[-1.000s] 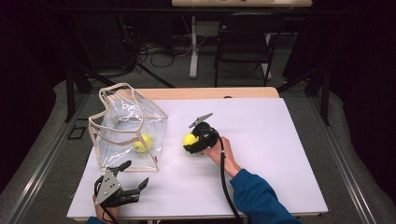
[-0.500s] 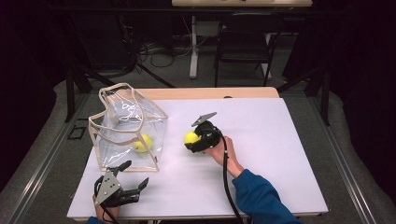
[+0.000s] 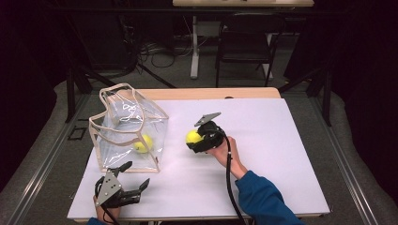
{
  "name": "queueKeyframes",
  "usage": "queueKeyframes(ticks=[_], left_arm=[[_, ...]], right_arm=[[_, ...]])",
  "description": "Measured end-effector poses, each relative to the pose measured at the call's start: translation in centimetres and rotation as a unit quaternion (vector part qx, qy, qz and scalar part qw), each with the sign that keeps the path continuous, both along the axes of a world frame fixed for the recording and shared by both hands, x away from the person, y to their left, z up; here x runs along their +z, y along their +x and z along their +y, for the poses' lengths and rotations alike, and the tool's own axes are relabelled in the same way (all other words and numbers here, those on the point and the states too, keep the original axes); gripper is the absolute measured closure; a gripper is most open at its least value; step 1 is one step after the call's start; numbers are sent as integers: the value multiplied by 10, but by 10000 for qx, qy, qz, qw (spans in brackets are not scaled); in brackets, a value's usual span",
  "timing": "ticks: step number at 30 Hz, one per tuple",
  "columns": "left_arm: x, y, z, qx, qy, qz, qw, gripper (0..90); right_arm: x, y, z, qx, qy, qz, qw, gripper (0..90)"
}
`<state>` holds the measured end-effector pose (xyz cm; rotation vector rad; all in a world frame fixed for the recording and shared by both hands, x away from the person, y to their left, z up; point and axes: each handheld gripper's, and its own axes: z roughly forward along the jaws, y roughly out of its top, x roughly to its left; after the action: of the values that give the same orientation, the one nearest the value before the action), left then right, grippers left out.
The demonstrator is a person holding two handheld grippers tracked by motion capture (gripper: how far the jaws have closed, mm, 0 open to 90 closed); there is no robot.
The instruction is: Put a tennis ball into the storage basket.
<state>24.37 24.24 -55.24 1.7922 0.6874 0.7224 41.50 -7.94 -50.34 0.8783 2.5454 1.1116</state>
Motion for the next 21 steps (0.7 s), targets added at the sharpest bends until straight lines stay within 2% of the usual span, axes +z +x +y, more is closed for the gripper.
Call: queueKeyframes(ticks=[21], left_arm=[[0, 0, 0, -2, -17, 4, 10000, 158]], right_arm=[[19, -8, -2, 33, 115, -290, 9995, 260]])
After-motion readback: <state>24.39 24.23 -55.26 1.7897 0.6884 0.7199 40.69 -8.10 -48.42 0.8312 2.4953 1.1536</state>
